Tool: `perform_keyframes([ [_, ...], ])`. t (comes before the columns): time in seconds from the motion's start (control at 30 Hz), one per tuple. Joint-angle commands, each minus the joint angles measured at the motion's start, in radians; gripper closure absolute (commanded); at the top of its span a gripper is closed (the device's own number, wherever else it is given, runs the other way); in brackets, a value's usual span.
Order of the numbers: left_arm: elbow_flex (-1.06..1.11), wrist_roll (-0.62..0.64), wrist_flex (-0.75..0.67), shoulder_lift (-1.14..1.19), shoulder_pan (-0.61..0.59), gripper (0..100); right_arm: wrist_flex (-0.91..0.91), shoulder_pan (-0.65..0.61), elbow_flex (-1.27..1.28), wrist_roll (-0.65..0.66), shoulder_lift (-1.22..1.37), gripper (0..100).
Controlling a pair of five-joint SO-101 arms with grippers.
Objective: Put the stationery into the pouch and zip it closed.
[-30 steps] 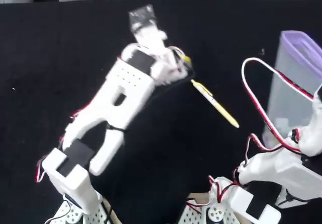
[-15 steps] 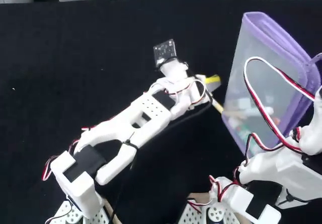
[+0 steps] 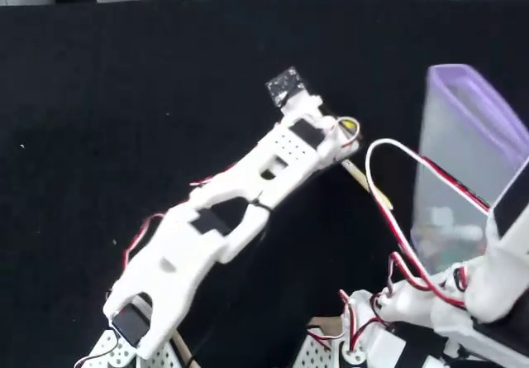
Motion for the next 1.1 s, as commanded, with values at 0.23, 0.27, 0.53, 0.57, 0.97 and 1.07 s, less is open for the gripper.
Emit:
perform_keyframes([
  [0.23,-0.834,0.077,0.250,0.503,-0.016,73,0.043,-0.015,-0.001,0.006,-0.012,98.7],
  [0.27,-0.880,0.075,0.250,0.542,-0.016,73,0.043,-0.015,-0.002,0.006,-0.012,98.7],
  [0.53,-1.101,0.075,0.250,0.706,-0.016,81,0.044,-0.015,-0.005,0.008,-0.013,98.7],
  [0.57,-1.095,0.075,0.250,0.717,-0.018,85,0.044,-0.015,-0.005,0.008,-0.013,98.7],
  [0.97,-1.102,0.077,0.450,0.643,-0.065,97,0.044,-0.015,0.002,0.008,-0.067,98.7],
  [1.07,-1.102,0.074,0.546,0.548,-0.093,97,0.060,-0.015,0.004,0.008,-0.062,98.7],
])
